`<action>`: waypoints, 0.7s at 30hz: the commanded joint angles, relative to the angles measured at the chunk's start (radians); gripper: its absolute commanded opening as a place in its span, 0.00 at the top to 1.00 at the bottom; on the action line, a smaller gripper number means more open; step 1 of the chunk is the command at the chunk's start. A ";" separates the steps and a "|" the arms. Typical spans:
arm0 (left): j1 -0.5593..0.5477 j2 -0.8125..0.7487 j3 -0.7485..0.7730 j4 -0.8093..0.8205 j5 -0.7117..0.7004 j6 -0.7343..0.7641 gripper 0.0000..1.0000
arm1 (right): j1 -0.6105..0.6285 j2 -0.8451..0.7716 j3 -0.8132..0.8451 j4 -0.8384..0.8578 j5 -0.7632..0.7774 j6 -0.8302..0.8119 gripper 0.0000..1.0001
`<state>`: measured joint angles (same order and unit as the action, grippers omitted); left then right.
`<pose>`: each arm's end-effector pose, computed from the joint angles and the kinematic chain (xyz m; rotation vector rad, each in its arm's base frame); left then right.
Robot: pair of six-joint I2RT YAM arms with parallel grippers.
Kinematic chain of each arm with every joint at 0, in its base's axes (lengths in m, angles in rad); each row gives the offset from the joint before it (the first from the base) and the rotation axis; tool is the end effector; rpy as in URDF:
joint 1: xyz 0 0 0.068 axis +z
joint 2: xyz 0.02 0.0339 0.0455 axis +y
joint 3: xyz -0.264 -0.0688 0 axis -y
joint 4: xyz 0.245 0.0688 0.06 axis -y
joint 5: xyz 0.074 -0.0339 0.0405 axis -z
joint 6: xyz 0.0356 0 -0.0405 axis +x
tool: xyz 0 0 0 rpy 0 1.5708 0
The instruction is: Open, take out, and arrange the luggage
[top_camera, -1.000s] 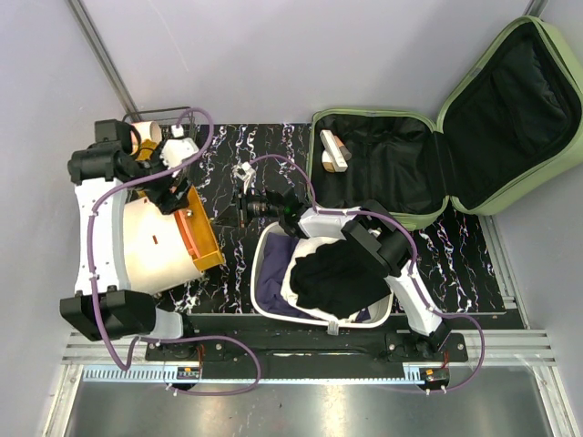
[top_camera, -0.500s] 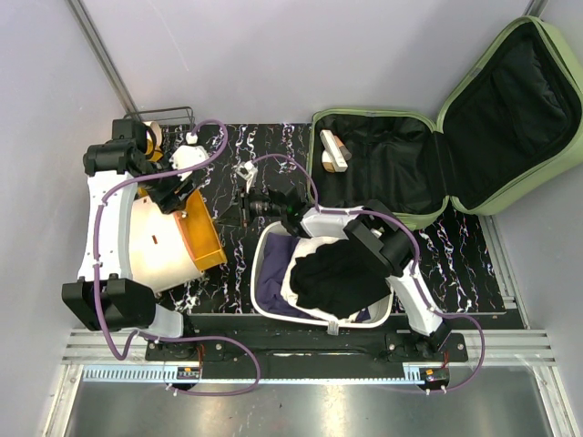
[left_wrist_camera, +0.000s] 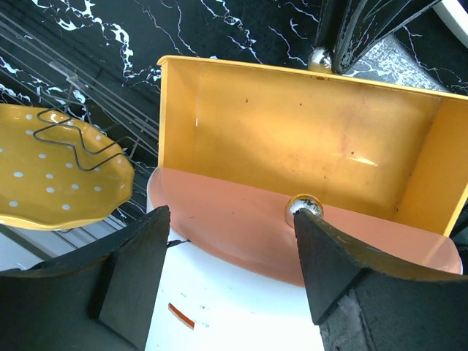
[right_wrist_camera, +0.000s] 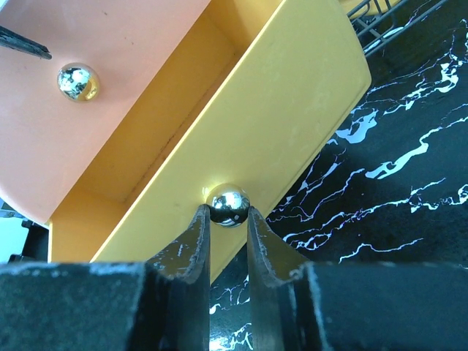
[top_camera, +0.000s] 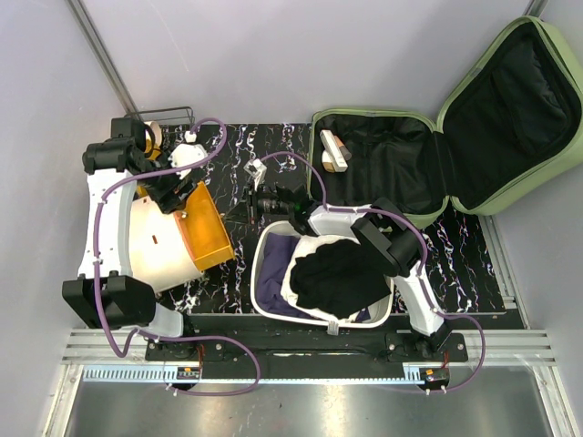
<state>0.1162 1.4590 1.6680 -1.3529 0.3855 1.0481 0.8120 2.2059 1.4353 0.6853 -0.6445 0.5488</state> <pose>0.2618 0.0171 0.3880 1.2548 2.2527 -0.1130 0.3259 0.3749 0.1897 -0.7868 1.7198 1.5137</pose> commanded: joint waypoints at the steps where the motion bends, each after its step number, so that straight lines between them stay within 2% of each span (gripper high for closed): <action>1: 0.043 0.017 0.024 -0.150 -0.119 0.058 0.27 | -0.062 -0.057 -0.018 -0.021 0.072 -0.059 0.98; 2: 0.045 0.017 0.022 -0.150 -0.117 0.056 0.27 | -0.063 -0.058 -0.015 -0.020 0.068 -0.059 0.89; 5: 0.051 0.020 0.030 -0.150 -0.102 0.056 0.25 | -0.065 -0.067 -0.010 -0.023 0.065 -0.059 0.81; 6: 0.056 0.021 0.044 -0.150 -0.096 0.055 0.24 | -0.066 -0.072 -0.009 -0.027 0.065 -0.061 0.62; 7: 0.056 0.023 0.053 -0.153 -0.088 0.055 0.18 | -0.076 -0.077 -0.006 -0.035 0.063 -0.067 0.53; 8: 0.057 0.023 0.065 -0.157 -0.071 0.047 0.15 | -0.083 -0.089 -0.003 -0.044 0.069 -0.069 0.47; 9: 0.057 0.020 0.096 -0.153 -0.059 0.040 0.11 | -0.092 -0.098 0.004 -0.064 0.072 -0.075 0.38; 12: 0.057 0.021 0.174 -0.152 -0.004 0.006 0.02 | -0.148 -0.135 0.025 -0.111 0.074 -0.088 0.22; 17: 0.057 0.024 0.268 -0.135 0.062 -0.032 0.01 | -0.255 -0.215 0.066 -0.190 0.034 -0.147 0.15; 21: 0.057 0.011 0.314 -0.086 0.102 -0.103 0.01 | -0.352 -0.250 0.143 -0.413 0.048 -0.251 0.13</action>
<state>0.1715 1.4937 1.9163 -1.3609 0.4152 1.0157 0.5236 2.0571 1.4677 0.4496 -0.6090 0.4191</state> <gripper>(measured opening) 0.988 0.863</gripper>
